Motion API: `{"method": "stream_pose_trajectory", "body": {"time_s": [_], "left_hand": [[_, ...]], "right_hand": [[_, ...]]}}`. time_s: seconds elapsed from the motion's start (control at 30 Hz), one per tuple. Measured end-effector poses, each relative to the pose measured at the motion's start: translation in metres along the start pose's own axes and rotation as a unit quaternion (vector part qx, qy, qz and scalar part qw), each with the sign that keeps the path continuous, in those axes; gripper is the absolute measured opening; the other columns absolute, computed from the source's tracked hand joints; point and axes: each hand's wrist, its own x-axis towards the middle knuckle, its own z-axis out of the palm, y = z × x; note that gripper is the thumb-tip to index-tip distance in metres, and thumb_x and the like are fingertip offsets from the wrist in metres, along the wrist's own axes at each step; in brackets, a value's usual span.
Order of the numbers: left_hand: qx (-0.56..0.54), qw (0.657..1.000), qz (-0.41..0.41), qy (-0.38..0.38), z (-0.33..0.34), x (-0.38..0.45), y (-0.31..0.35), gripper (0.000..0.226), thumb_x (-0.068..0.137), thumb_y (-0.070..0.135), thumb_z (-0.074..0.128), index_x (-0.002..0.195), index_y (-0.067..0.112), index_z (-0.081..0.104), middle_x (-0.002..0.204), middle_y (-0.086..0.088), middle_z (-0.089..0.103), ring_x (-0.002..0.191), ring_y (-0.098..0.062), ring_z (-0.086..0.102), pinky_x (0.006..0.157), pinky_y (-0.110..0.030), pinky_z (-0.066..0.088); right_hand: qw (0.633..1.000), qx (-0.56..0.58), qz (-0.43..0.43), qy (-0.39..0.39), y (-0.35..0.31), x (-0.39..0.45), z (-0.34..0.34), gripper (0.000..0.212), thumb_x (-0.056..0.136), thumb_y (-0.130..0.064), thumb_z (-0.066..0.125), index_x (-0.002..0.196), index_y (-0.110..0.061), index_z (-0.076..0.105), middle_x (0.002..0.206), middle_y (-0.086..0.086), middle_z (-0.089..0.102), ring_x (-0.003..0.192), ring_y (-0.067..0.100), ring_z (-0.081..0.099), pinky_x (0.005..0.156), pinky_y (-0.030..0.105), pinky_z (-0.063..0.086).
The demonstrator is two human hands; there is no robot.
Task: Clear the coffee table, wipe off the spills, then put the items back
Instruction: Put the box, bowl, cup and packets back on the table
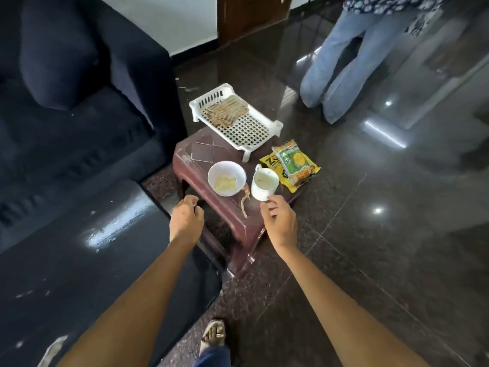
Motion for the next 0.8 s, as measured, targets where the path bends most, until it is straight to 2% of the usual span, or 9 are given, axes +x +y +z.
{"method": "stream_pose_trajectory", "body": {"time_s": [0.17,0.27,0.37,0.43,0.53,0.6,0.67,0.73,0.8], "left_hand": [[-0.029,0.998,-0.052,-0.015,0.003,0.028,0.017,0.034,0.096,0.014,0.043,0.127,0.001,0.048,0.120,-0.018,0.061,0.111,-0.035,0.055,0.088,-0.035,0.042],[-0.055,0.995,-0.078,-0.021,0.009,0.045,0.032,0.039,0.098,0.024,0.042,0.129,0.002,0.047,0.121,-0.018,0.060,0.112,-0.034,0.055,0.088,-0.035,0.042],[-0.078,0.993,-0.088,-0.015,0.019,0.052,0.046,0.041,0.098,0.029,0.043,0.127,0.001,0.052,0.119,-0.018,0.061,0.109,-0.031,0.056,0.081,-0.031,0.041],[-0.084,0.990,-0.109,-0.005,0.033,0.056,0.053,0.040,0.097,0.026,0.046,0.125,-0.001,0.054,0.118,-0.020,0.061,0.107,-0.031,0.058,0.073,-0.027,0.043],[-0.144,0.976,-0.164,0.022,0.046,0.065,0.053,0.031,0.094,0.009,0.049,0.119,-0.006,0.058,0.113,-0.020,0.064,0.096,-0.032,0.066,0.051,-0.012,0.050],[-0.185,0.962,-0.195,0.051,0.052,0.069,0.051,0.028,0.090,0.003,0.050,0.113,-0.007,0.062,0.107,-0.023,0.067,0.090,-0.035,0.069,0.065,-0.032,0.060],[-0.201,0.954,-0.210,0.075,0.054,0.058,0.046,0.028,0.088,0.005,0.050,0.109,-0.006,0.065,0.101,-0.023,0.068,0.089,-0.036,0.068,0.073,-0.046,0.059],[-0.213,0.948,-0.213,0.099,0.052,0.047,0.039,0.028,0.088,0.007,0.049,0.108,-0.003,0.067,0.098,-0.021,0.069,0.089,-0.034,0.067,0.075,-0.047,0.058],[-0.226,0.940,-0.224,0.124,0.039,0.035,0.028,0.029,0.090,0.008,0.048,0.110,-0.002,0.066,0.100,-0.019,0.068,0.088,-0.031,0.067,0.073,-0.042,0.059]], "right_hand": [[1.000,0.000,0.004,0.024,0.008,0.037,0.004,0.052,0.076,-0.023,0.075,0.119,-0.005,0.053,0.114,0.010,0.056,0.102,0.025,0.053,0.077,0.047,0.053],[0.999,-0.025,0.025,0.001,0.008,0.061,0.013,0.073,0.072,-0.031,0.078,0.131,-0.004,0.044,0.124,0.015,0.050,0.116,0.030,0.046,0.094,0.042,0.045],[0.997,-0.054,0.035,-0.036,0.007,0.072,0.022,0.086,0.071,-0.035,0.078,0.140,-0.008,0.033,0.132,0.015,0.044,0.123,0.030,0.039,0.099,0.039,0.038],[0.996,-0.063,0.039,-0.047,0.020,0.079,0.028,0.089,0.070,-0.036,0.078,0.141,-0.010,0.032,0.133,0.015,0.044,0.123,0.031,0.039,0.099,0.041,0.039],[0.996,-0.057,0.020,-0.071,0.027,0.088,0.030,0.084,0.067,-0.036,0.080,0.135,-0.010,0.038,0.127,0.013,0.051,0.118,0.030,0.046,0.092,0.039,0.043],[0.997,-0.055,0.007,-0.058,0.029,0.091,0.027,0.078,0.064,-0.035,0.081,0.128,-0.010,0.045,0.119,0.010,0.057,0.111,0.029,0.052,0.084,0.036,0.047],[0.998,-0.050,-0.017,-0.029,0.030,0.081,0.023,0.075,0.062,-0.038,0.081,0.124,-0.012,0.049,0.114,0.008,0.059,0.106,0.027,0.054,0.082,0.038,0.050],[0.998,-0.017,-0.055,0.010,0.025,0.072,0.019,0.073,0.061,-0.042,0.081,0.120,-0.012,0.052,0.112,0.007,0.060,0.103,0.026,0.055,0.081,0.040,0.051],[0.995,0.014,-0.103,0.006,0.010,0.066,0.021,0.069,0.061,-0.043,0.082,0.116,-0.010,0.054,0.109,0.006,0.061,0.100,0.025,0.056,0.081,0.038,0.050]]}}
